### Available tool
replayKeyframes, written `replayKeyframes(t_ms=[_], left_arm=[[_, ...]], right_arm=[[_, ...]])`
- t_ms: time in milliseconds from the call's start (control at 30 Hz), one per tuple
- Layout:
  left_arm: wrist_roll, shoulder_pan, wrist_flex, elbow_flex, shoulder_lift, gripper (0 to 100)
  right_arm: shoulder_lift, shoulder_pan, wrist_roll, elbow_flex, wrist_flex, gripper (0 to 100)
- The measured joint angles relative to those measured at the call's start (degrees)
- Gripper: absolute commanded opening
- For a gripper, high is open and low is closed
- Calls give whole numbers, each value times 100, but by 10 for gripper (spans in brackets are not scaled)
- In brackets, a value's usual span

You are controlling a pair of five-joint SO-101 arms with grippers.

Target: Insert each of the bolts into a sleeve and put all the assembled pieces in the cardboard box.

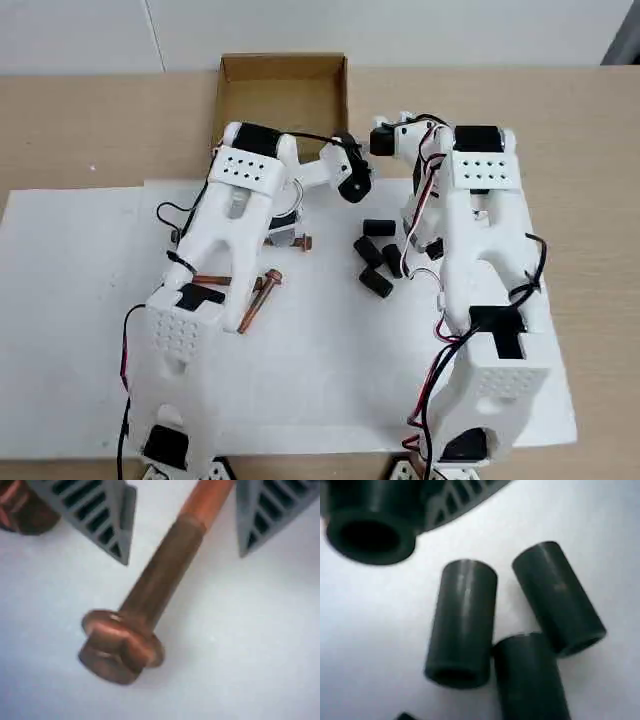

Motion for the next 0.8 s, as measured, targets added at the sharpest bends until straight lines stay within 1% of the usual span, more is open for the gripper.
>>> replayKeyframes(t_ms=[233, 467, 700, 800], left_arm=[[0, 202, 0, -18, 114, 134], [0, 211, 0, -18, 132, 133], [0, 211, -9, -79, 457, 133], [0, 211, 9, -132, 527, 92]], right_arm=[[0, 26, 0, 0, 0, 13], [0, 448, 0, 0, 0, 13], [0, 519, 0, 0, 0, 13], [0, 519, 0, 0, 0, 13]])
